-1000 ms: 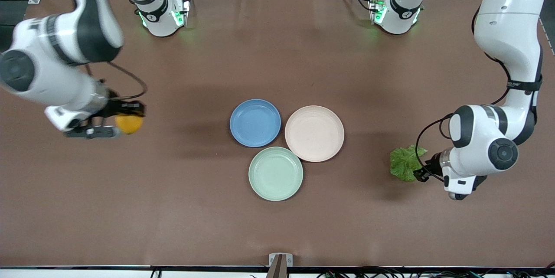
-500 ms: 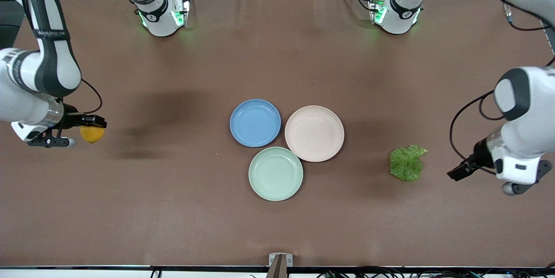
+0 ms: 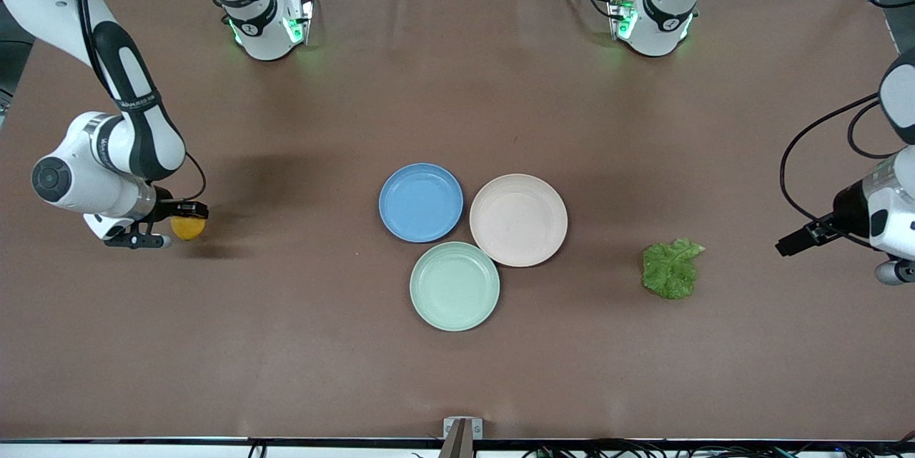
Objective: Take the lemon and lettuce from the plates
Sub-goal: 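Carry the lemon away with the right gripper while the left gripper drops lettuce, then release the lemon onto the table with the right gripper and raise it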
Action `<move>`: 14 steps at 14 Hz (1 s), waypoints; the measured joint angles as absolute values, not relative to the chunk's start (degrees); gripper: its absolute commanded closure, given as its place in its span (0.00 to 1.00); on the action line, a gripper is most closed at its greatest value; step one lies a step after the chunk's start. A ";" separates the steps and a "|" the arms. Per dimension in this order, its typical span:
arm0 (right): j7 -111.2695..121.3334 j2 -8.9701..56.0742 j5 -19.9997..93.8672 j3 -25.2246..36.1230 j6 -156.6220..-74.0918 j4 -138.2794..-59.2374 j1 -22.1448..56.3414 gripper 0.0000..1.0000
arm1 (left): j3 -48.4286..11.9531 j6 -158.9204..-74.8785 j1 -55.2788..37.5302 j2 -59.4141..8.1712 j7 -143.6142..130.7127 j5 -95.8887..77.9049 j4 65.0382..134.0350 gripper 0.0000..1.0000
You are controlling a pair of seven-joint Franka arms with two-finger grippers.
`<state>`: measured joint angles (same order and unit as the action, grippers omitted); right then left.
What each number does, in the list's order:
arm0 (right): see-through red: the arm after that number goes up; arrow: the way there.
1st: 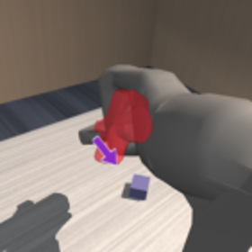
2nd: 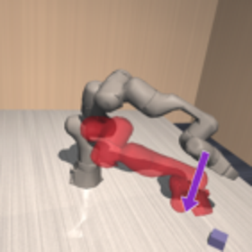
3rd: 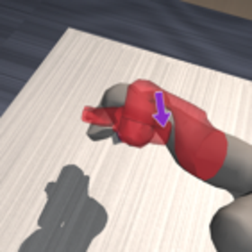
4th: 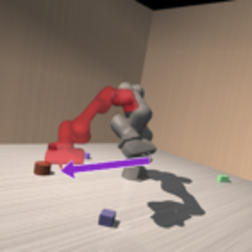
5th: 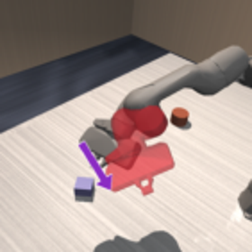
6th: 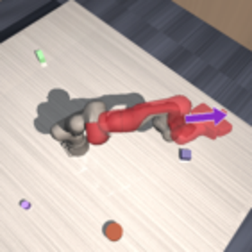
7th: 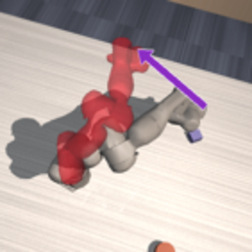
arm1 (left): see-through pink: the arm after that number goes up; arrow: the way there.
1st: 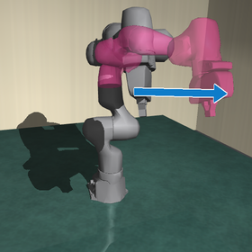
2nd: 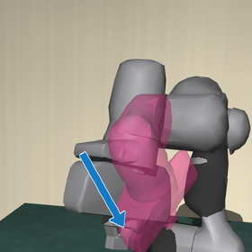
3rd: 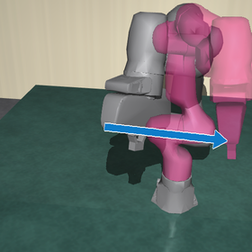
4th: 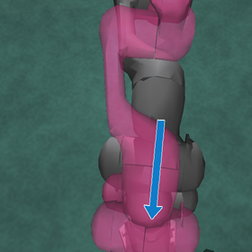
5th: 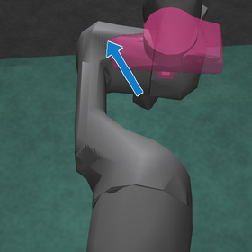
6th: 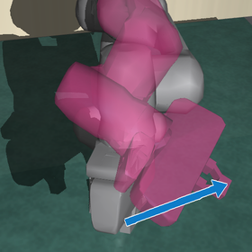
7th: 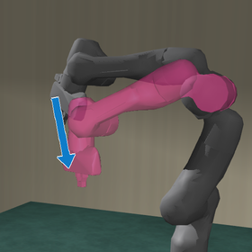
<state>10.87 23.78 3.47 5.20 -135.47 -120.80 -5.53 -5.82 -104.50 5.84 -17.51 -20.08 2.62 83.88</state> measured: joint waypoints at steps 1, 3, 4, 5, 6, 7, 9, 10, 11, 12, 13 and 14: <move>10.86 24.11 3.47 5.09 -136.11 -120.80 -5.50 0.81 | -5.75 -102.64 5.84 -17.41 -18.84 2.62 82.99 0.00; 10.84 24.71 3.49 4.92 -137.34 -120.80 -5.29 0.81 | -5.66 -100.12 5.86 -17.08 -16.00 2.62 81.80 0.00; 10.83 25.04 3.49 4.83 -137.89 -120.80 -5.19 0.81 | -5.64 -99.53 5.86 -16.74 -14.05 2.80 81.50 0.00; 10.82 25.43 3.49 4.75 -138.66 -120.79 -5.10 0.81 | -5.64 -98.73 5.85 -16.43 -12.34 3.62 81.35 0.00; 10.82 25.91 3.49 4.70 -139.44 -120.78 -5.02 0.81 | -5.71 -97.61 5.81 -16.21 -10.94 5.01 81.22 0.00; 10.82 26.43 3.50 4.64 -140.15 -120.78 -4.96 0.81 | -5.92 -96.42 5.64 -16.12 -10.02 6.49 80.91 0.00; 10.81 26.61 3.50 4.61 -140.37 -120.67 -4.78 0.75 | -6.24 -94.89 4.56 -16.10 -9.71 8.23 80.14 0.00; 10.74 26.62 3.50 4.60 -140.47 -120.65 -4.61 0.54 | -6.37 -94.56 3.99 -16.09 -9.71 8.38 79.89 0.00; 10.68 26.63 3.50 4.59 -140.49 -120.65 -4.42 0.11 | -6.54 -94.45 3.69 -16.06 -9.71 8.38 79.69 0.00; 10.62 26.63 3.50 4.58 -140.49 -120.63 -4.26 0.00 | -6.65 -94.43 3.66 -15.92 -9.71 8.36 79.52 0.00; 10.55 26.63 3.52 4.56 -140.43 -120.61 -4.15 0.00 | -6.64 -94.43 3.73 -15.64 -9.71 8.24 79.41 0.00; 10.53 26.52 3.53 4.55 -139.97 -120.46 -4.09 0.00 | -6.63 -94.41 3.81 -15.19 -9.71 8.02 79.35 0.00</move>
<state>10.53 26.52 3.53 4.55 -139.97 -120.46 -4.09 -6.63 -94.41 3.81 -15.19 -9.71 8.02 79.35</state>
